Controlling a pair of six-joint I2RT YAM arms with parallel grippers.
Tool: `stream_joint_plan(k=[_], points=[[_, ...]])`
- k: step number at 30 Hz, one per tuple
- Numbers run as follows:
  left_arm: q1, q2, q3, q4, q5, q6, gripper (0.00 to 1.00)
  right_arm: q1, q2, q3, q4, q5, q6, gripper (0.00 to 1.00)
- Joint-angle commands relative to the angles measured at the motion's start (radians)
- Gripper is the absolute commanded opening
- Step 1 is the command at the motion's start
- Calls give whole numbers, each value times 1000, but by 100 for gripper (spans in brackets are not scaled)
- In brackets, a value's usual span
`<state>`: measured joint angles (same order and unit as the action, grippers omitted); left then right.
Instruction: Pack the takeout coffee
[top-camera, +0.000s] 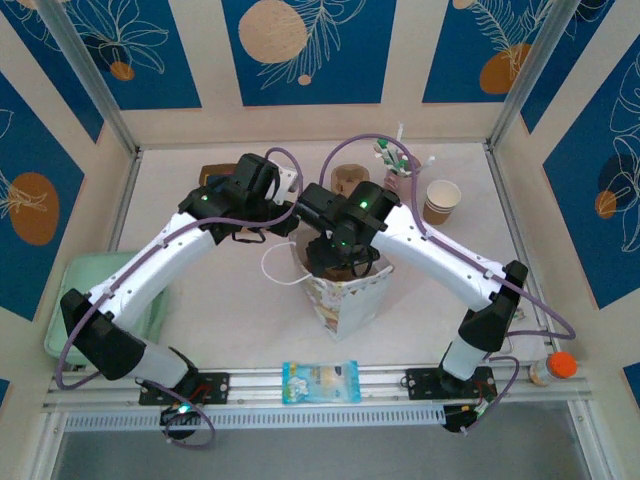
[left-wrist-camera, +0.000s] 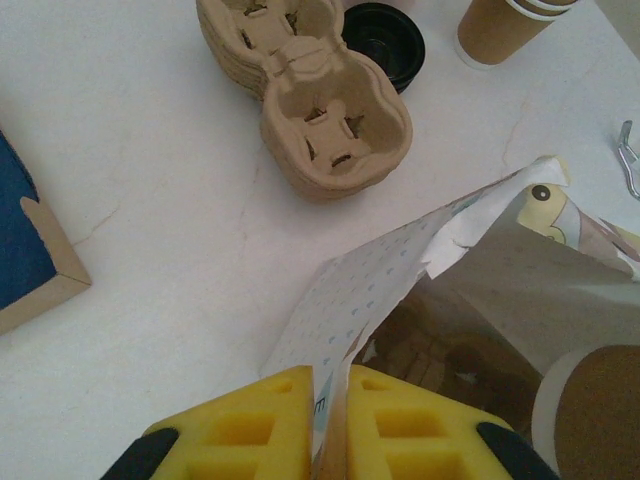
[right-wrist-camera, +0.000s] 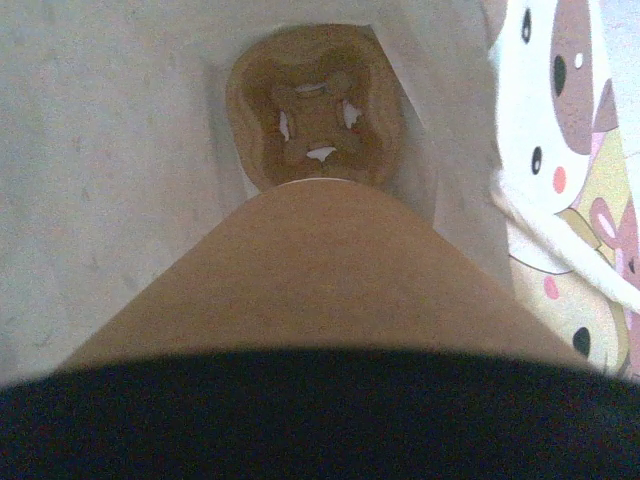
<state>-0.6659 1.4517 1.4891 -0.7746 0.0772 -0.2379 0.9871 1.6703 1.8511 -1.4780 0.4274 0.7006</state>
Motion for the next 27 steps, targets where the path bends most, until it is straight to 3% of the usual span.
stream_joint_plan(k=[1, 9, 22, 27], points=[[2, -25, -17, 7, 7, 4, 15, 1, -4, 1, -23, 6, 9, 39], [2, -23, -24, 13, 12, 1, 15, 64, -27, 7, 116, -176, -81, 39], [2, -28, -30, 11, 4, -1, 15, 36, -4, 276, -78, 2, -103, 40], [3, -25, -26, 8, 1, 0, 15, 38, -3, 299, -80, -31, -109, 39]])
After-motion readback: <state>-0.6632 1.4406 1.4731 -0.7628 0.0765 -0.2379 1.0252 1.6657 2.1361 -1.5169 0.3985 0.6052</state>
